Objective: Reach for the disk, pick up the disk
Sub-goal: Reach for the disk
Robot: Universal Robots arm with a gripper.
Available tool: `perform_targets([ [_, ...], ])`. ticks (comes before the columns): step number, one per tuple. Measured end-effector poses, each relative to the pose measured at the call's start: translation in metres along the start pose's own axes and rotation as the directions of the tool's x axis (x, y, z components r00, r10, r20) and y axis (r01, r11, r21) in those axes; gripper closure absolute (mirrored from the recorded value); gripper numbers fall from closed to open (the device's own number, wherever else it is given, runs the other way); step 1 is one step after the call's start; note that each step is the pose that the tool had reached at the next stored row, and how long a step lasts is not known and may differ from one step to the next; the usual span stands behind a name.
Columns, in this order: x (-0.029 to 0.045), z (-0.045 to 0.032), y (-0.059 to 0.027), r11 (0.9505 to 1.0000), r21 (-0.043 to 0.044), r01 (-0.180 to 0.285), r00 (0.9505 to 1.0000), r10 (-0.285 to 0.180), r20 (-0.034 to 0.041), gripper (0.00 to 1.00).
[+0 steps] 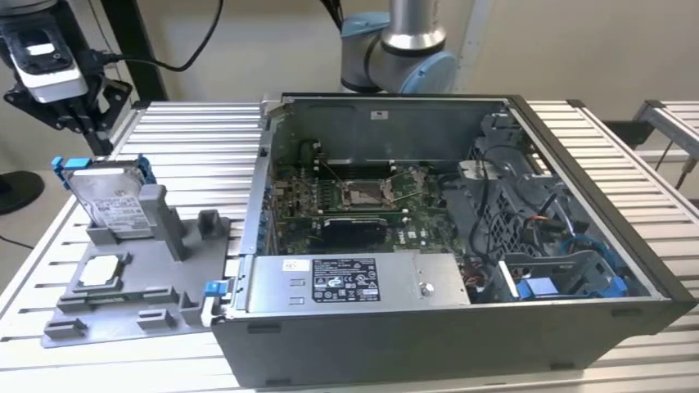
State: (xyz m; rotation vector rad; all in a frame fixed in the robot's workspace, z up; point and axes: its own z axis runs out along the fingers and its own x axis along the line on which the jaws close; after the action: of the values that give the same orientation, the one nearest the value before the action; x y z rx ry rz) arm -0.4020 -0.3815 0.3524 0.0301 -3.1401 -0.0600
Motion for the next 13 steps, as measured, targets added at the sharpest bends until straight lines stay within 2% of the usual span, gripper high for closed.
perform_targets([
  [7,0.0274,0.0001,0.0015,1.0,0.0,0.0,1.0,0.0,0.0007,1.0],
  [12,0.0428,0.0002,0.0019,1.0,0.0,0.0,1.0,0.0,0.0009,1.0],
  [13,0.0441,0.0001,0.002,1.0,0.0001,0.0,1.0,0.0,0.0007,1.0],
])
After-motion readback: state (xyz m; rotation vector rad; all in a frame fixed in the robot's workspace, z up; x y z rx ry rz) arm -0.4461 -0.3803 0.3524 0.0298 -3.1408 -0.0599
